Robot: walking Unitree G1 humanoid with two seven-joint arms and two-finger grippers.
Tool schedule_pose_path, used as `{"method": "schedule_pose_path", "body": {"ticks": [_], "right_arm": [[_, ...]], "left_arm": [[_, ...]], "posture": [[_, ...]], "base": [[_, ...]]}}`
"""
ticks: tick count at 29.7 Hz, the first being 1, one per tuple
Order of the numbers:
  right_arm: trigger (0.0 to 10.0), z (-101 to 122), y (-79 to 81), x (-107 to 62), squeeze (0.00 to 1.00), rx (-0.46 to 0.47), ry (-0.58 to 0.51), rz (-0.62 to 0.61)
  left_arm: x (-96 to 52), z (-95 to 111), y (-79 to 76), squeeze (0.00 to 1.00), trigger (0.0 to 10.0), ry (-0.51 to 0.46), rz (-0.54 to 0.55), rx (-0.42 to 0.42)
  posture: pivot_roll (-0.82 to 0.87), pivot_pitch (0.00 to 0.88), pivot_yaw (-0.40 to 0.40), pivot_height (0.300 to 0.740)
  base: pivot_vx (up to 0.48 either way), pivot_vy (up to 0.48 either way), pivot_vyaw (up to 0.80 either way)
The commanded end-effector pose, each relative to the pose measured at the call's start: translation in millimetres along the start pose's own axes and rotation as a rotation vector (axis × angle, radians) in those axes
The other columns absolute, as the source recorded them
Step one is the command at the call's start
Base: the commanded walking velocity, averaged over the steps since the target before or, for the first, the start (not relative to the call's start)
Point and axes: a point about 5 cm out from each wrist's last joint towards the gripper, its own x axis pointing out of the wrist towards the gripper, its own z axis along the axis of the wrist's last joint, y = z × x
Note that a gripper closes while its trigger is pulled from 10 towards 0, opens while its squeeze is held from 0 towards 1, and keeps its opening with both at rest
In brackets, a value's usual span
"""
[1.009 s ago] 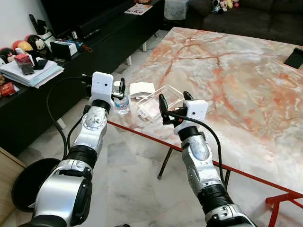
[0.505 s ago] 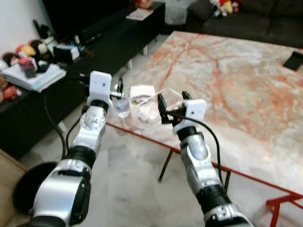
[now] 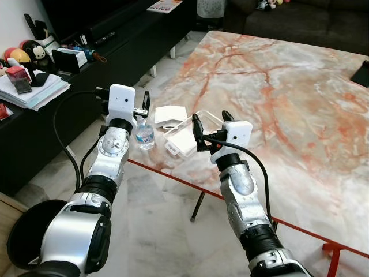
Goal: Picking trash to rubbish bin
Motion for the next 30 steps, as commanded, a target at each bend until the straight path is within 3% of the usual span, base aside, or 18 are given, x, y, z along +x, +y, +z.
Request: {"method": "schedule_pose_path", "body": {"ticks": [1, 22, 30], "right_arm": [[10.0, 2.4, 1.0, 1.1, 0.00, 0.000, -0.009, 0.004], [10.0, 2.7, 2.0, 1.0, 0.00, 0.009, -0.012, 0.011], [10.0, 2.9, 1.5, 0.6, 0.00, 0.009, -0.012, 0.009]], "left_arm": [[2.4, 4.9, -0.7, 0.00, 10.0, -0.020, 0.001, -0.001], [2.7, 7.2, -2.0, 0.00, 10.0, -0.034, -0.005, -0.001], [-0.7, 13.0, -2.3, 0.00, 10.0, -0.080, -0.003, 0.015]], "posture": [[-0.10, 0.084, 0.028, 0.740], [-0.10, 0.085, 0.027, 0.740], [-0.10, 0.086, 0.028, 0.740]], "base": [[0.281, 0.000, 0.00], [0.277, 0.000, -0.11], [0.000, 0.000, 0.00]]}}
